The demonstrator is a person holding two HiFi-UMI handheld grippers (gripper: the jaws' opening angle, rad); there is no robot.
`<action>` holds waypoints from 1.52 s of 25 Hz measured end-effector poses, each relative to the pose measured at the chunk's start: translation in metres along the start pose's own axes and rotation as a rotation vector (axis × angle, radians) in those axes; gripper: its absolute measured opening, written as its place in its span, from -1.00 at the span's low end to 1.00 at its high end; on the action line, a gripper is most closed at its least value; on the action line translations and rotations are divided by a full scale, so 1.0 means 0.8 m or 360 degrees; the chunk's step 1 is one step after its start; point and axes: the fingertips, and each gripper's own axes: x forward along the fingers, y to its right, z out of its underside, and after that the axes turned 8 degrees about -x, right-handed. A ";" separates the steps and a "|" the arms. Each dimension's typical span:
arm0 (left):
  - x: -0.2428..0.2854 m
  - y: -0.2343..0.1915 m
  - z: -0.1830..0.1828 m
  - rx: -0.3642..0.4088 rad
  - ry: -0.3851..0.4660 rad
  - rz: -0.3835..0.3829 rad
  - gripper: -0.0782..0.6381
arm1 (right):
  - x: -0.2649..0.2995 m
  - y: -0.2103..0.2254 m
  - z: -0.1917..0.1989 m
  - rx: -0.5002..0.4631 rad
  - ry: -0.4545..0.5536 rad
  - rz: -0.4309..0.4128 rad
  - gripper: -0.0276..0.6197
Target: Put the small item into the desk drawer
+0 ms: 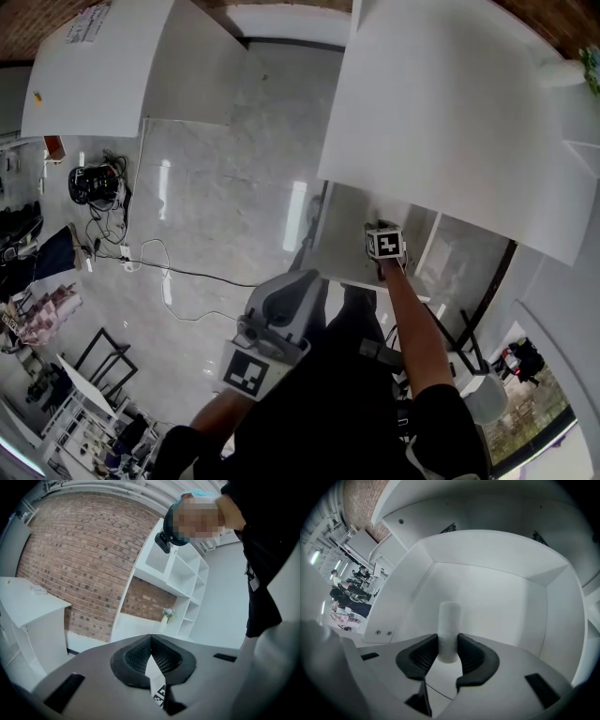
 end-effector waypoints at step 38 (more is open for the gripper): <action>-0.049 0.084 -0.080 0.0145 0.0210 0.0162 -0.72 | -0.232 -0.044 -0.080 0.0039 0.0442 -0.0010 -0.73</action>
